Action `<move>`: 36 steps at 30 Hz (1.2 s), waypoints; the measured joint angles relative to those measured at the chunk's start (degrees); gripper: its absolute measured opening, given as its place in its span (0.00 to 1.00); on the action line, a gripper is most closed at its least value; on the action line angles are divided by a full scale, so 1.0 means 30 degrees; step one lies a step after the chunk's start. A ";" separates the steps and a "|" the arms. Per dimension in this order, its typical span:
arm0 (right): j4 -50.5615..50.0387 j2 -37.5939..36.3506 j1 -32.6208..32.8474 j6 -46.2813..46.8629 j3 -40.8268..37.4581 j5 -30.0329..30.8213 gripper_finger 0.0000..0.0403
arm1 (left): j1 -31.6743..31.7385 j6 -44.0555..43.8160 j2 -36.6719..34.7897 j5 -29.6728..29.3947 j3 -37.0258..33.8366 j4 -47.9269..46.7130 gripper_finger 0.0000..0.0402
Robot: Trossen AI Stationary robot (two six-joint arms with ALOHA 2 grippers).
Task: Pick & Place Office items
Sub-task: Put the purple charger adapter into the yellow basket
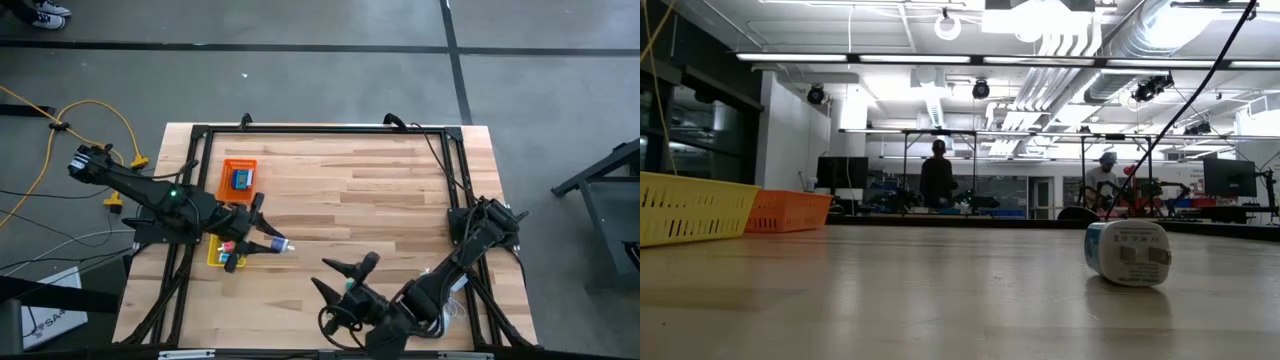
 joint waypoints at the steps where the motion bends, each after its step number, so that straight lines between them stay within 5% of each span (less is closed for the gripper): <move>1: -0.0856 0.0000 0.0016 0.0986 0.0000 -0.0058 0.51 | 0.0000 -0.0421 -0.0197 -0.0229 0.0000 -0.0700 0.34; 9: -0.6904 0.0000 -0.0531 0.9118 0.0000 -0.2068 0.51 | 0.0000 -0.4198 -0.0955 -0.2357 0.0005 -0.5629 0.34; 14: -0.8569 0.0000 -0.1120 1.1649 0.0000 -0.4170 0.51 | 0.0000 -0.6744 -0.0961 -0.2735 0.0007 -0.8532 0.34; 21: -0.9261 0.0000 -0.1720 1.2626 0.0000 -0.6043 0.51 | 0.0000 -1.0189 -0.0928 -0.2866 0.0007 -1.2766 0.34; 36: -0.9434 0.0284 -0.1936 1.2731 0.0000 -0.6564 0.51 | -0.0359 -1.3336 -0.0921 -0.2832 0.0007 -1.7959 0.34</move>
